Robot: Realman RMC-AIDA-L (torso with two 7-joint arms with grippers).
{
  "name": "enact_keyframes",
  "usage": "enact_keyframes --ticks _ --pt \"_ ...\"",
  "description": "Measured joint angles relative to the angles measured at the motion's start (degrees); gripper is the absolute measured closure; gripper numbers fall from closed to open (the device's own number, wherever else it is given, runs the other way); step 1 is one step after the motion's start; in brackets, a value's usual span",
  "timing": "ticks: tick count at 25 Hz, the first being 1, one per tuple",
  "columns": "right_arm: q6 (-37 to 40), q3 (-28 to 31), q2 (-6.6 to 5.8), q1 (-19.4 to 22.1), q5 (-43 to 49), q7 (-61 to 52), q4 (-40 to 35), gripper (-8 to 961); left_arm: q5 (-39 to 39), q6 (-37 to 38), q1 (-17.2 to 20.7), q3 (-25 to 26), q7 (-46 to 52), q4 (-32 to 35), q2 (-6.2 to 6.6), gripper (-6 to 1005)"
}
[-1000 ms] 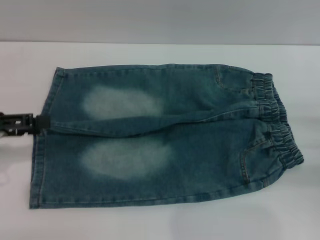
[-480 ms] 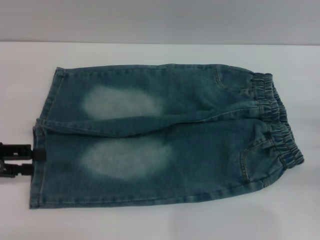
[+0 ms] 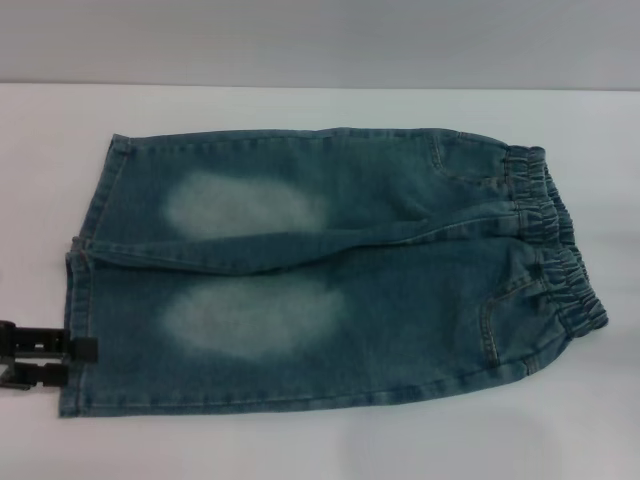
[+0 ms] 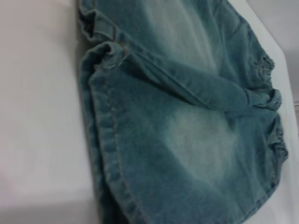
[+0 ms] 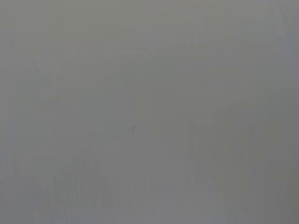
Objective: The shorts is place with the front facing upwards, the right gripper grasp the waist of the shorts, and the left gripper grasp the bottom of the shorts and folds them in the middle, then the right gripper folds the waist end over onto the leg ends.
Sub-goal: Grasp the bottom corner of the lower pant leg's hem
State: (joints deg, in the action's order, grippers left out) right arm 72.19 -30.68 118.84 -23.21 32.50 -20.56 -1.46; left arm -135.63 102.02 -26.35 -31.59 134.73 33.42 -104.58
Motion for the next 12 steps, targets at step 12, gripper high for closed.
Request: enact_keyframes --ticks 12 --pt "0.0 -0.3 -0.02 0.0 0.0 0.0 -0.2 320 -1.5 -1.7 1.5 0.0 -0.5 0.2 0.46 160"
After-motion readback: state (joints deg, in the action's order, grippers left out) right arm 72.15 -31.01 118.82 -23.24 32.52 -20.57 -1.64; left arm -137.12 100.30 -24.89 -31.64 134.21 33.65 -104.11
